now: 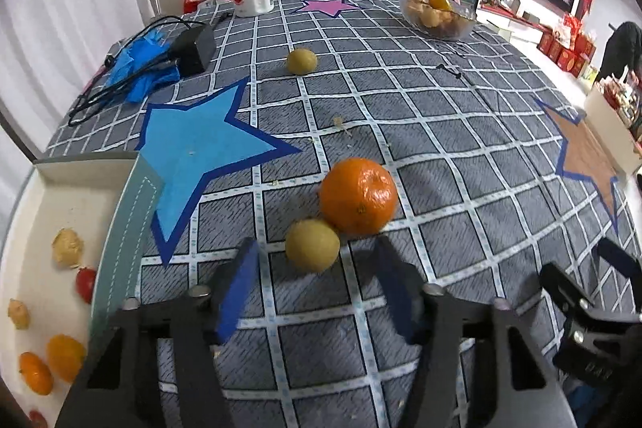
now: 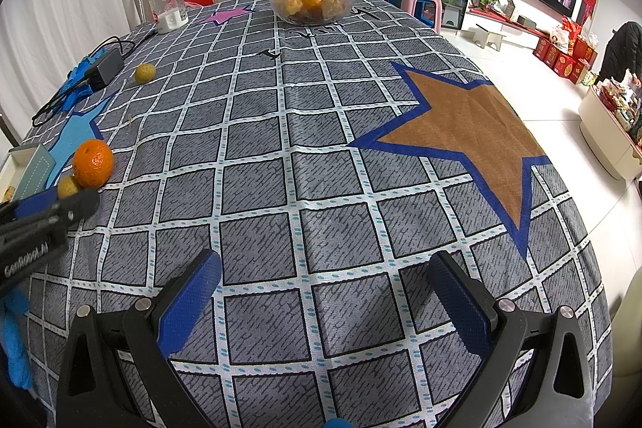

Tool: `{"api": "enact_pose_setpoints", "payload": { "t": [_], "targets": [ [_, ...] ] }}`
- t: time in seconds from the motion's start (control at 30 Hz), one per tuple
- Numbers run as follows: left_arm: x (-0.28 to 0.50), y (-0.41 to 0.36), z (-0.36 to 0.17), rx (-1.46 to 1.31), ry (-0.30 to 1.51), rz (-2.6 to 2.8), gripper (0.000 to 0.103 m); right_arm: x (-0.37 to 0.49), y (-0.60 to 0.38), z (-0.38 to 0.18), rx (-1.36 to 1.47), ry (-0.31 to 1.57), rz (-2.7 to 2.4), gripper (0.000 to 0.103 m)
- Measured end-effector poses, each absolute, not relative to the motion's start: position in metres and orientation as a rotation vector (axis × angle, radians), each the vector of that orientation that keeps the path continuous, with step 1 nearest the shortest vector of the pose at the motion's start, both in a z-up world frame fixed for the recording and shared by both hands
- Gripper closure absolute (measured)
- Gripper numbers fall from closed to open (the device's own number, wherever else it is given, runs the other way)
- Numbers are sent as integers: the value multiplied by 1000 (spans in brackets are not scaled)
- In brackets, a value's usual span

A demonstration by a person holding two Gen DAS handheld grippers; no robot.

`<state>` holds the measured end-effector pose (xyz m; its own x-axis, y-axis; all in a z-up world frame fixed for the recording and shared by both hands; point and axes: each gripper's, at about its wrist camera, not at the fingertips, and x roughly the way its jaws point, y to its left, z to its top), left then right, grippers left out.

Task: Organize fruits
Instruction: 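Close the left tool on the yellow round fruit while the right tool closes on the orange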

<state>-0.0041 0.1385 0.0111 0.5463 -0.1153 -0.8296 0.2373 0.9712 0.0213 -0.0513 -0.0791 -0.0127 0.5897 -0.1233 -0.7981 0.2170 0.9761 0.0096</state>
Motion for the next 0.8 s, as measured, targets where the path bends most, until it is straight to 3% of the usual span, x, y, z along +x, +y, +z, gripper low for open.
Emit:
{"api": "enact_pose_setpoints", "payload": {
  "t": [0.1, 0.5, 0.8],
  "targets": [
    [-4, 137, 11, 151, 951, -212, 75, -51, -79, -13, 110, 919, -199, 0],
    [-71, 179, 11, 89, 913, -197, 75, -50, -73, -12, 92, 922, -156, 0],
    [-87, 201, 8, 31, 862, -154, 74, -3, 17, 1, -50, 921, 121, 0]
  ]
}}
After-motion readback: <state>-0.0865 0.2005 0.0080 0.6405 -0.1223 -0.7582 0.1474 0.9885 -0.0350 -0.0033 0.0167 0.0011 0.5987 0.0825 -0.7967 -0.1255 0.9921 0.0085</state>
